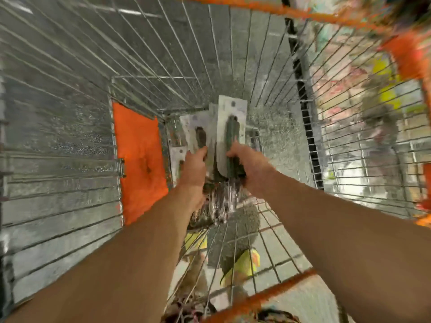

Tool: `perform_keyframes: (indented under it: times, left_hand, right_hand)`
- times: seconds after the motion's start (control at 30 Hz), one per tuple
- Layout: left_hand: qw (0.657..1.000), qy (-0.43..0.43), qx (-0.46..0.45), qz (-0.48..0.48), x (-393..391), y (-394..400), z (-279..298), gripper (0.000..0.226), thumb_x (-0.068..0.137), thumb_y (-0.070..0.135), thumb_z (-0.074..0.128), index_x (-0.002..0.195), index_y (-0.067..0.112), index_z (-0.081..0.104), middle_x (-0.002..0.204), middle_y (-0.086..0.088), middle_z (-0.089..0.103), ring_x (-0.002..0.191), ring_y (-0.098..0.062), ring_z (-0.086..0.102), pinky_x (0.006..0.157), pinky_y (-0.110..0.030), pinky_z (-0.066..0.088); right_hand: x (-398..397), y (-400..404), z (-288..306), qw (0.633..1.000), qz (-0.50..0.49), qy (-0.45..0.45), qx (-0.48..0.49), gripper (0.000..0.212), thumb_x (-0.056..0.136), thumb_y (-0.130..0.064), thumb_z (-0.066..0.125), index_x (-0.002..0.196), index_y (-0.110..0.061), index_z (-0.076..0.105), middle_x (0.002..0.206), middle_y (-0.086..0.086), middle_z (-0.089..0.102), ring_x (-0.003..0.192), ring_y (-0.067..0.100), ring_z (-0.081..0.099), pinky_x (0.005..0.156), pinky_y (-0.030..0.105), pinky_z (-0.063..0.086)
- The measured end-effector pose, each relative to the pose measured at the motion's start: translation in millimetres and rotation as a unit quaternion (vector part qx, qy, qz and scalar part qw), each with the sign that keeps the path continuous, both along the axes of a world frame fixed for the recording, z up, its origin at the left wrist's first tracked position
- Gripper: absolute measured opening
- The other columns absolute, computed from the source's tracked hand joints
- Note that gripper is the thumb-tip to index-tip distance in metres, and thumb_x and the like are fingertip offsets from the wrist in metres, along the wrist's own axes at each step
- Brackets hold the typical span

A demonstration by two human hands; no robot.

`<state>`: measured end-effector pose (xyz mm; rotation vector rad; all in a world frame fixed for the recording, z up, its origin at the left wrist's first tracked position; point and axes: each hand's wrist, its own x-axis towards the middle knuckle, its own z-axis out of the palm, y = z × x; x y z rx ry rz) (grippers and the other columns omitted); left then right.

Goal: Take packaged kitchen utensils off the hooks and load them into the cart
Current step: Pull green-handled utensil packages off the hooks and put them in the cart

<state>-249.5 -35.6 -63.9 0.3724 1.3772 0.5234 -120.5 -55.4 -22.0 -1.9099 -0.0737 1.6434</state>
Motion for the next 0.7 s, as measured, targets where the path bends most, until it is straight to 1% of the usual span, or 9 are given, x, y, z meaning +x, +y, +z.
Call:
perform_keyframes:
  times: [0.07,0.1,0.2,0.27,0.37,0.43,0.5,0.6,0.7]
  left_hand:
    - [0.997,-0.068,0.011,-0.038,5.9,7.6,38.4,0.054,0.1,0.051,0.055,0.127,0.009,0.074,0.129,-0.023,0.071,0.119,-0.04,0.069,0.106,-0.058,0.052]
    - [0.994,-0.089,0.02,-0.054,7.8,11.3,52.0,0.056,0.105,0.049,0.051,0.136,0.005,0.068,0.133,-0.025,0.069,0.123,-0.041,0.067,0.108,-0.058,0.05]
    - [0.986,-0.137,0.043,-0.087,18.8,17.7,99.3,0.079,0.093,0.052,0.073,0.156,0.013,0.045,0.14,-0.021,0.066,0.124,-0.041,0.068,0.103,-0.059,0.055]
    - [0.982,-0.113,0.095,-0.121,26.9,18.5,136.1,0.066,0.089,0.056,0.078,0.142,0.023,0.059,0.127,-0.011,0.074,0.114,-0.033,0.074,0.095,-0.052,0.059]
    - [0.967,-0.13,0.16,-0.151,42.4,12.1,190.7,0.04,0.094,0.049,0.072,0.128,0.028,0.067,0.117,-0.006,0.079,0.107,-0.032,0.076,0.095,-0.053,0.06]
    - [0.953,-0.13,0.216,-0.165,56.9,7.8,222.6,0.038,0.096,0.034,0.073,0.131,0.023,0.067,0.115,-0.004,0.08,0.107,-0.027,0.077,0.091,-0.045,0.063]
    - [0.929,-0.132,0.286,-0.196,74.0,6.2,247.6,0.039,0.092,0.02,0.076,0.131,0.018,0.067,0.117,0.0,0.08,0.108,-0.017,0.076,0.09,-0.031,0.062]
    - [0.908,-0.158,0.311,-0.233,108.2,-1.8,285.4,0.051,0.085,0.009,0.082,0.131,0.021,0.065,0.118,0.0,0.079,0.112,-0.018,0.075,0.098,-0.038,0.06]
    - [0.88,-0.186,0.357,-0.254,151.8,-18.9,325.5,0.051,0.085,-0.005,0.079,0.126,0.022,0.065,0.115,-0.001,0.08,0.106,-0.017,0.076,0.086,-0.031,0.063]
  right_hand:
    - [6.7,1.1,31.0,1.0,-0.006,-0.02,0.017,0.041,0.073,-0.022,0.076,0.11,-0.006,0.067,0.107,0.015,0.074,0.101,0.034,0.073,0.093,0.057,0.057]
    - [10.7,0.7,48.1,0.999,-0.007,-0.025,0.033,0.04,0.071,-0.021,0.077,0.106,-0.007,0.068,0.108,0.017,0.074,0.102,0.037,0.073,0.093,0.06,0.056]
    - [24.7,-1.3,97.0,0.994,-0.011,-0.022,0.106,0.021,0.085,-0.008,0.072,0.103,-0.003,0.064,0.104,0.02,0.069,0.088,0.033,0.07,0.071,0.046,0.062]
    - [38.2,-2.9,128.7,0.988,-0.001,-0.027,0.155,0.027,0.091,-0.004,0.067,0.114,0.006,0.059,0.104,0.021,0.065,0.08,0.028,0.068,0.054,0.033,0.055]
    - [58.9,-8.4,178.7,0.976,0.017,-0.04,0.212,0.031,0.087,-0.014,0.074,0.112,0.001,0.064,0.097,0.014,0.071,0.081,0.026,0.069,0.064,0.037,0.056]
    - [73.4,-16.4,210.3,0.971,0.002,-0.063,0.229,0.04,0.08,-0.019,0.08,0.115,-0.008,0.065,0.102,0.011,0.076,0.089,0.028,0.072,0.068,0.04,0.058]
    - [88.9,-27.6,240.6,0.963,-0.029,-0.078,0.258,0.038,0.083,-0.018,0.081,0.116,-0.014,0.061,0.099,0.005,0.077,0.083,0.021,0.07,0.057,0.031,0.051]
    - [116.8,-50.2,290.1,0.943,-0.079,-0.11,0.303,0.03,0.085,-0.016,0.08,0.105,-0.022,0.059,0.085,-0.003,0.076,0.077,0.019,0.064,0.058,0.029,0.044]
    - [148.9,-80.9,340.1,0.918,-0.115,-0.142,0.352,0.031,0.088,-0.011,0.078,0.109,-0.021,0.057,0.094,0.006,0.076,0.072,0.017,0.071,0.056,0.028,0.053]
